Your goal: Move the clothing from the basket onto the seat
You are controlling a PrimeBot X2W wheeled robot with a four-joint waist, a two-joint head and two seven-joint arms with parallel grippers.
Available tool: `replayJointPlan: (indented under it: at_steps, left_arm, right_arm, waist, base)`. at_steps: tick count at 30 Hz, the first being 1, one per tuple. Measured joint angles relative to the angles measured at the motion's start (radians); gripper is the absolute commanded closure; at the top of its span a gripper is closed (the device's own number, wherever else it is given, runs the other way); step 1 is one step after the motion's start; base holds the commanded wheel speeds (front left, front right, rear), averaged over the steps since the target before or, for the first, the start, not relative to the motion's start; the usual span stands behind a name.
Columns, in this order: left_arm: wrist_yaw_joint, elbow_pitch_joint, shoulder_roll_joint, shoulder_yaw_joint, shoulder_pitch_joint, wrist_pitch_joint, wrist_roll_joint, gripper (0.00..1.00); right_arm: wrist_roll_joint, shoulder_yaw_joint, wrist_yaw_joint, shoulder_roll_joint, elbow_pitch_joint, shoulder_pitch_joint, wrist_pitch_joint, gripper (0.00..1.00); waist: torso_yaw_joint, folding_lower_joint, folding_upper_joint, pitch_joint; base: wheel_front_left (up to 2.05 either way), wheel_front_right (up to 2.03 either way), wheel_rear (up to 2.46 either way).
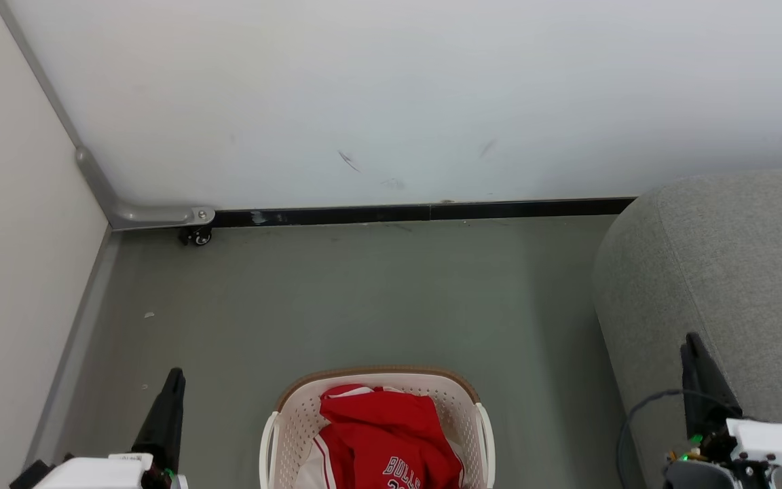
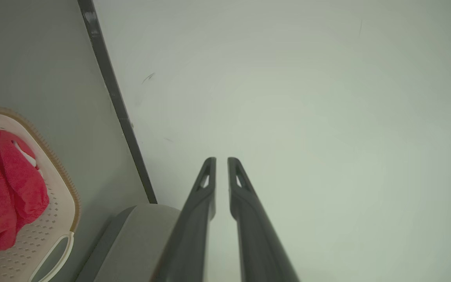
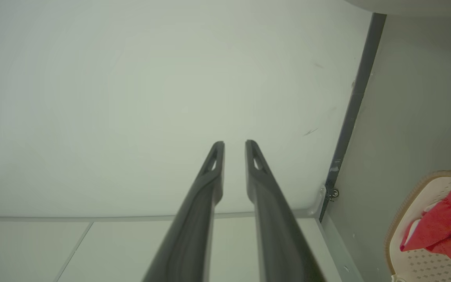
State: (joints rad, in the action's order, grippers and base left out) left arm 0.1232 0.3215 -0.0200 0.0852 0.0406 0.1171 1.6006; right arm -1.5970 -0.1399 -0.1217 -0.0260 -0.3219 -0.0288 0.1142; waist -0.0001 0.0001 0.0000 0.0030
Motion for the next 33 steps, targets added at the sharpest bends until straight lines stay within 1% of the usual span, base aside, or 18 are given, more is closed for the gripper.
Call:
replayJointPlan:
  at_steps: [4,12,17,22,27,33]
  left_arm:
    - [0.0,0.01,0.004,-0.005,-0.019,-0.003,-0.002,0.0]
    - [0.0,-0.001,0.002,-0.026,-0.018,-0.031,-0.017,0.0]
    - [0.0,-0.007,0.002,-0.039,-0.018,-0.049,-0.049,0.0]
    - [0.0,-0.017,0.002,-0.05,-0.018,-0.066,-0.088,0.0]
    - [-0.001,-0.032,0.001,-0.058,-0.018,-0.085,-0.148,0.0]
    - [-0.002,-0.06,-0.001,-0.055,-0.018,-0.108,-0.245,0.0]
  right_arm:
    - [0.001,0.005,0.0,0.004,-0.01,0.026,-0.001,0.0]
    - [0.017,0.027,0.0,0.004,-0.003,0.025,-0.028,0.0]
    - [0.036,0.041,0.0,0.004,0.002,0.025,-0.046,0.0]
    - [0.082,0.055,0.0,0.003,0.005,0.025,-0.063,0.0]
    - [0.143,0.068,0.0,-0.005,0.009,0.025,-0.081,0.0]
    - [0.242,0.069,0.0,-0.007,0.026,0.024,-0.105,0.0]
  waist:
    - [0.0,0.0,0.0,0.0]
    - [0.0,0.0,0.0,0.0]
    - [0.001,0.0,0.0,0.001]
    - [0.001,0.0007,0.0,0.001]
    - [0.002,0.0025,0.0,0.002]
    - [0.003,0.0088,0.0,0.0]
  base:
    - [0.0,0.0,0.0]
    - [0.0,0.0,0.0]
    - [0.0,0.0,0.0]
    - [0.0,0.0,0.0]
    - [0.0,0.0,0.0]
    - [0.0,0.0,0.0]
